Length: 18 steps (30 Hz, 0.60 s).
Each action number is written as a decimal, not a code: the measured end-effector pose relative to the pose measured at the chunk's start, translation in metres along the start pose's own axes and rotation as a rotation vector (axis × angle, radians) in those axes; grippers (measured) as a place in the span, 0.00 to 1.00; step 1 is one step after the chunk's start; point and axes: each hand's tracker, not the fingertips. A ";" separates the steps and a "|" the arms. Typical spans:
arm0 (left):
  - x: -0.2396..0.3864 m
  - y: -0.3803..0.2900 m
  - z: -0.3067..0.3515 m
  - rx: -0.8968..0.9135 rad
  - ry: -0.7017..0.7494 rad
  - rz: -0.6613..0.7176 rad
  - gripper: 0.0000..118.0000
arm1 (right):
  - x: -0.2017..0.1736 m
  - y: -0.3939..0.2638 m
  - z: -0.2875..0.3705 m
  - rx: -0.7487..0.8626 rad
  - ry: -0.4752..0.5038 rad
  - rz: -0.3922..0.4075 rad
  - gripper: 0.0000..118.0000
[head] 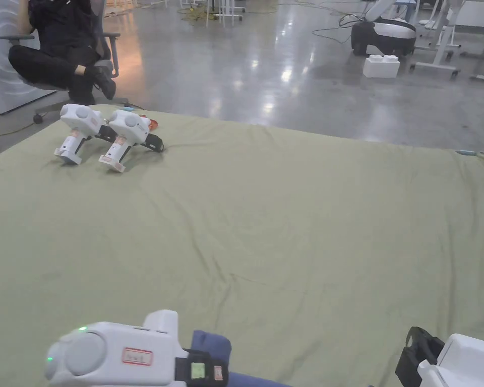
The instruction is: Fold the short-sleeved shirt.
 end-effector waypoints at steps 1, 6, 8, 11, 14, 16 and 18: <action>0.004 -0.002 -0.014 -0.030 0.022 -0.002 0.05 | 0.003 -0.001 0.001 -0.002 -0.006 -0.001 0.00; 0.025 -0.014 -0.064 -0.087 0.055 0.000 0.05 | 0.014 -0.009 0.008 -0.017 -0.029 -0.012 0.00; 0.030 -0.018 -0.079 -0.106 0.088 0.000 0.05 | 0.017 -0.012 0.009 -0.024 -0.038 -0.018 0.00; 0.036 -0.025 -0.094 -0.133 0.150 -0.023 0.05 | 0.022 -0.016 0.011 -0.034 -0.046 -0.028 0.00; 0.036 -0.027 -0.096 -0.128 0.156 -0.021 0.18 | 0.026 -0.018 0.012 -0.040 -0.053 -0.031 0.00; 0.038 -0.025 -0.089 -0.125 0.123 -0.010 0.40 | 0.029 -0.019 0.011 -0.041 -0.057 -0.032 0.00; 0.040 -0.022 -0.075 -0.108 0.099 -0.025 0.45 | 0.031 -0.018 0.012 -0.042 -0.059 -0.036 0.00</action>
